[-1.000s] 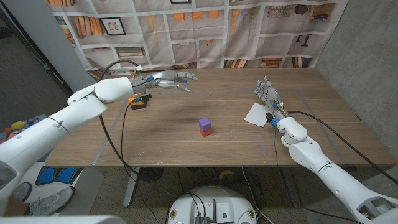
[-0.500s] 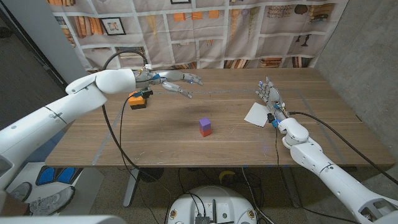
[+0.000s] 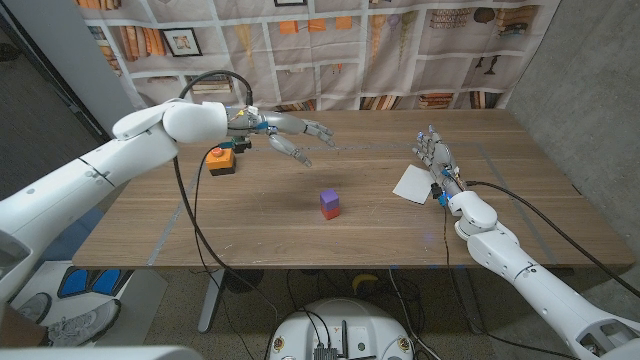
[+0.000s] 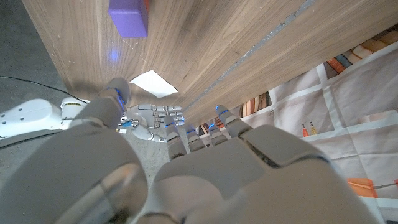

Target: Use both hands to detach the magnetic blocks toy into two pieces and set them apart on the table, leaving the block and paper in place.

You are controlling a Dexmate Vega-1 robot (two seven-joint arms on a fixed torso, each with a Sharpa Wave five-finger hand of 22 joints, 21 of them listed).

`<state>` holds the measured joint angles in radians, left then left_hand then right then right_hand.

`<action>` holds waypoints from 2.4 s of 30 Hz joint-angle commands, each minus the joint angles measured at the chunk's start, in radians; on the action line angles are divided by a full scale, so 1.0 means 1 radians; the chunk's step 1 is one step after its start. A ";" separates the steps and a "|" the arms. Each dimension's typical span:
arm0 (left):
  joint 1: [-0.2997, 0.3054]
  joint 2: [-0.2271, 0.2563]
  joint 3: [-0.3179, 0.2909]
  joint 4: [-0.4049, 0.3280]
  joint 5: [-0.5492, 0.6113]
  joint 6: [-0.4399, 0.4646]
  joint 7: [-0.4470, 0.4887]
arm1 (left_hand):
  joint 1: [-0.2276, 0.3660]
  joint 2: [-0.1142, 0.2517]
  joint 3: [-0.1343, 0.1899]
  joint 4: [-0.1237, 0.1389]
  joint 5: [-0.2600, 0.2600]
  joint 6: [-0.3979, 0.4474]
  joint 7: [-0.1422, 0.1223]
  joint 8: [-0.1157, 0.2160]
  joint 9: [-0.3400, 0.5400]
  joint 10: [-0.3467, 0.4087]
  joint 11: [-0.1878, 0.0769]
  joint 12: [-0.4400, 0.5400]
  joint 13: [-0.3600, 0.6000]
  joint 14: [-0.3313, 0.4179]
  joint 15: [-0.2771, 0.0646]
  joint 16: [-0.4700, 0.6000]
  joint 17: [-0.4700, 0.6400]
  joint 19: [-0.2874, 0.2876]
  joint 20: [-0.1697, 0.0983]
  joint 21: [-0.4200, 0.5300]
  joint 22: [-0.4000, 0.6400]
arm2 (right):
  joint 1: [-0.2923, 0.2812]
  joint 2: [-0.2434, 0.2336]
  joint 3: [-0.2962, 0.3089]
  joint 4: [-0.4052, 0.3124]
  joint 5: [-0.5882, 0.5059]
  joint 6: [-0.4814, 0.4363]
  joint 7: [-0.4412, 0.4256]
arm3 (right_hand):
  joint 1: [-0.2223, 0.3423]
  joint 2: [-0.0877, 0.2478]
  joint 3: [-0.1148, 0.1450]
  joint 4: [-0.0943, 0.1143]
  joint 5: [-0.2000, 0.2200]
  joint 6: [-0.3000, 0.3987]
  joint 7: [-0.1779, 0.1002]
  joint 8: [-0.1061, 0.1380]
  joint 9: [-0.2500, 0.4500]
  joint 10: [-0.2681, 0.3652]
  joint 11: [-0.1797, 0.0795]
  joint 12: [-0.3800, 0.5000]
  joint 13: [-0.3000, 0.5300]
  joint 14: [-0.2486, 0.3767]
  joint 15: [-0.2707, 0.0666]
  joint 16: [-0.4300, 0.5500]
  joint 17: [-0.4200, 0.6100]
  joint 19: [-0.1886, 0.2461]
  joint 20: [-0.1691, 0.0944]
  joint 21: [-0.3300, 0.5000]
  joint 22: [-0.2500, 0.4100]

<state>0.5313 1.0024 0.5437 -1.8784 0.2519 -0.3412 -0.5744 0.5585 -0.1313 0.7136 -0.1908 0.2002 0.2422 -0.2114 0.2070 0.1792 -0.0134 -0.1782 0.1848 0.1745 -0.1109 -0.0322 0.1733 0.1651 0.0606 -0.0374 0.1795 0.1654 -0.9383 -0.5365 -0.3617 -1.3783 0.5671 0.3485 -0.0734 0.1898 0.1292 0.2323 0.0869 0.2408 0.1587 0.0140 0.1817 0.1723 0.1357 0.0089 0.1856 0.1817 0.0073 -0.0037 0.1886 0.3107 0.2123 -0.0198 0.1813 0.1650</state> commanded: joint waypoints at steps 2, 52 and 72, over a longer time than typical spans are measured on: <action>-0.033 -0.027 0.027 -0.041 0.134 -0.035 -0.051 | 0.021 -0.002 -0.005 0.002 0.007 0.002 -0.004 0.000 0.004 -0.011 -0.003 -0.002 0.002 -0.015 -0.091 -0.004 0.004 -0.011 -0.119 -0.003 0.003 | -0.007 0.000 0.007 0.008 0.007 0.007 0.000 | 0.002 0.009 0.008 0.001 0.009 0.000 -0.006 0.004 0.003 0.003 0.000 0.002 0.001 0.002 -0.003 0.006 0.000 -0.002 -0.006 0.003 0.001; 0.067 -0.114 0.090 -0.128 0.560 0.009 0.031 | 0.089 -0.019 -0.030 0.005 0.006 -0.017 0.009 -0.001 0.005 -0.035 0.009 0.001 0.002 -0.012 -0.076 0.002 0.004 -0.034 -0.088 0.000 0.003 | -0.016 -0.003 0.027 0.041 0.039 0.025 0.024 | -0.013 0.004 0.015 0.001 0.004 -0.005 -0.011 0.003 0.003 -0.002 0.000 0.002 0.001 0.001 0.004 0.012 -0.018 -0.002 -0.002 0.005 0.001; 0.045 -0.131 0.131 -0.090 0.590 -0.007 0.015 | 0.103 -0.019 -0.038 0.006 0.006 -0.016 0.016 0.001 0.006 -0.038 0.013 0.003 0.002 -0.011 -0.074 0.003 0.004 -0.037 -0.089 0.002 0.003 | -0.006 0.009 0.031 0.072 0.042 0.039 0.021 | -0.017 0.004 0.019 0.000 0.004 -0.005 -0.012 0.003 0.003 -0.002 0.000 0.002 0.001 0.000 0.005 0.013 -0.023 -0.001 -0.002 0.005 0.001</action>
<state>0.5877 0.8791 0.6558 -1.9849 0.8240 -0.3373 -0.5489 0.6493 -0.1511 0.6801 -0.1853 0.2001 0.2252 -0.2034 0.2012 0.1834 -0.0506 -0.1660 0.1848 0.1743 -0.1161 -0.0375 0.1734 0.1651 0.0289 -0.0303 0.1796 0.1652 -0.9509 -0.5343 -0.3326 -1.3234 0.6056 0.3798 -0.0532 0.1818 0.1372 0.2462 0.0870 0.2408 0.1532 0.0086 0.1816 0.1725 0.1357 0.0089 0.1855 0.1817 0.0072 -0.0036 0.1964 0.2877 0.2123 -0.0196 0.1813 0.1632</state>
